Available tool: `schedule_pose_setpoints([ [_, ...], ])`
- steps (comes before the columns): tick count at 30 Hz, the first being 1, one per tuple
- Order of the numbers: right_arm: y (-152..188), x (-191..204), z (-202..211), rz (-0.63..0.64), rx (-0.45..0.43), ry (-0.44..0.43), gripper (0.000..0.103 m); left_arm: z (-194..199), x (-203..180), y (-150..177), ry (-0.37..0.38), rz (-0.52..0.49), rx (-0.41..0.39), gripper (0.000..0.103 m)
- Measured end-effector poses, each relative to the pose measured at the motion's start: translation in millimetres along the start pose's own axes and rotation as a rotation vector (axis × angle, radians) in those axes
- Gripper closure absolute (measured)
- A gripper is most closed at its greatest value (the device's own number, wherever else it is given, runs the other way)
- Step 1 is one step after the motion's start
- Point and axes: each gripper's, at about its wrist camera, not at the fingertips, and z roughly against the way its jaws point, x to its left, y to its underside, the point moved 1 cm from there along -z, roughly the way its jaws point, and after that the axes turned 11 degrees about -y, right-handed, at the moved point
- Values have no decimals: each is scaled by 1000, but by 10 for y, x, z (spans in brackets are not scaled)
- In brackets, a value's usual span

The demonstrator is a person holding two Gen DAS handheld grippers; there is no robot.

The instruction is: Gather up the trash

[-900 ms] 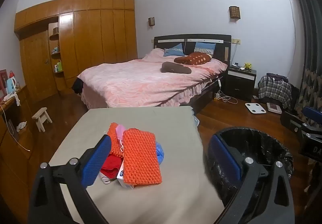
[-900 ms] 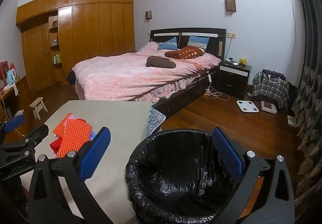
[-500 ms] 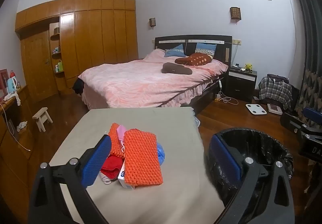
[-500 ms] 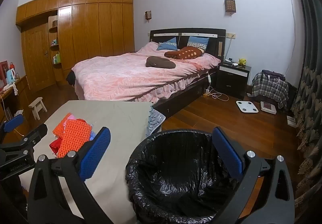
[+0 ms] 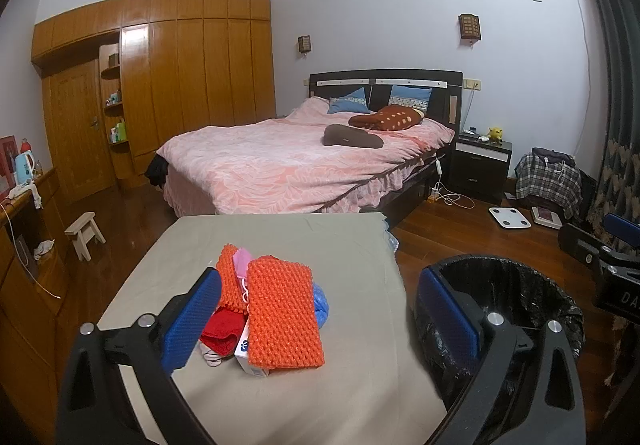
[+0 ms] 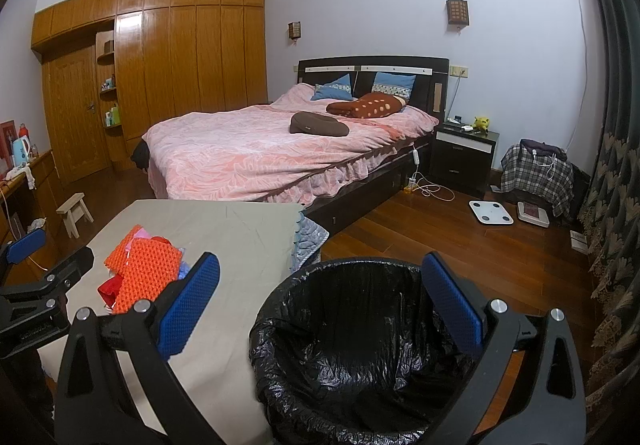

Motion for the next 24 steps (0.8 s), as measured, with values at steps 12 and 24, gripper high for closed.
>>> schedule_pose_setpoints([
  [12, 4, -3, -4, 1, 0, 0, 5, 12, 6, -15, 1, 2, 0, 6],
  [24, 10, -5, -11, 0, 0, 1, 5, 11, 8, -18, 1, 3, 0, 6],
])
